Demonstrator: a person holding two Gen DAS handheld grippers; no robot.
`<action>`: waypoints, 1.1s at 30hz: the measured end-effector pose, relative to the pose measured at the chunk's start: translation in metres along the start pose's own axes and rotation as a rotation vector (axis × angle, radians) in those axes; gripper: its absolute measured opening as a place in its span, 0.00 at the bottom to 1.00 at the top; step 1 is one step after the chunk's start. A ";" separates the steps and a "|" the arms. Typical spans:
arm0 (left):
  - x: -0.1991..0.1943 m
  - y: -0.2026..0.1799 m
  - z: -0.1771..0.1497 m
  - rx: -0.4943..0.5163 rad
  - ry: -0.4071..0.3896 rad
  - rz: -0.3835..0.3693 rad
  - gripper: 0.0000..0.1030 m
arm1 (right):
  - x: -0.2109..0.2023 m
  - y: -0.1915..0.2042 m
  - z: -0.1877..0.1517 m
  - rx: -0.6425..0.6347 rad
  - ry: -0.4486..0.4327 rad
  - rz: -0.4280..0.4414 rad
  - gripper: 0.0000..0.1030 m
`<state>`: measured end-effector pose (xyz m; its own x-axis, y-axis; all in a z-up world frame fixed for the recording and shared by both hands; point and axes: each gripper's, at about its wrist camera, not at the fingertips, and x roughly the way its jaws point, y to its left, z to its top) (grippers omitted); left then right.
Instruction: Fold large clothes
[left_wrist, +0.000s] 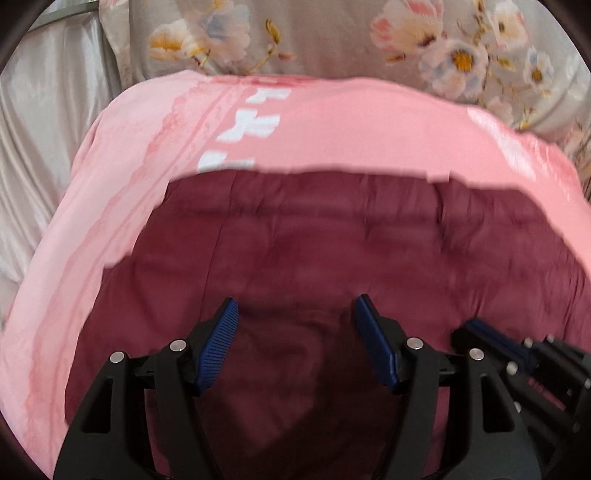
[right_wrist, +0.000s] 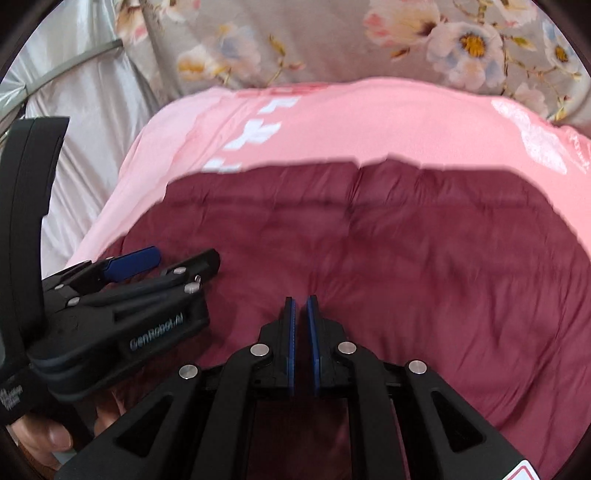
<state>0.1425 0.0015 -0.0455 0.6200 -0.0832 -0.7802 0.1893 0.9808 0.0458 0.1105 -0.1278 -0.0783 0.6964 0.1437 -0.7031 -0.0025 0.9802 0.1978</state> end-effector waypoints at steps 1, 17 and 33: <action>-0.001 0.001 -0.007 0.004 -0.002 0.009 0.62 | 0.001 0.001 -0.003 0.003 -0.001 -0.008 0.10; -0.047 0.059 -0.059 -0.064 -0.020 0.066 0.62 | 0.005 0.007 -0.017 -0.028 -0.053 -0.072 0.09; -0.031 0.165 -0.083 -0.514 0.076 -0.115 0.65 | -0.057 0.020 -0.063 0.044 -0.046 -0.008 0.10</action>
<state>0.0916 0.1807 -0.0659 0.5569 -0.2012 -0.8058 -0.1562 0.9275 -0.3395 0.0254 -0.1080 -0.0776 0.7286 0.1287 -0.6728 0.0339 0.9742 0.2231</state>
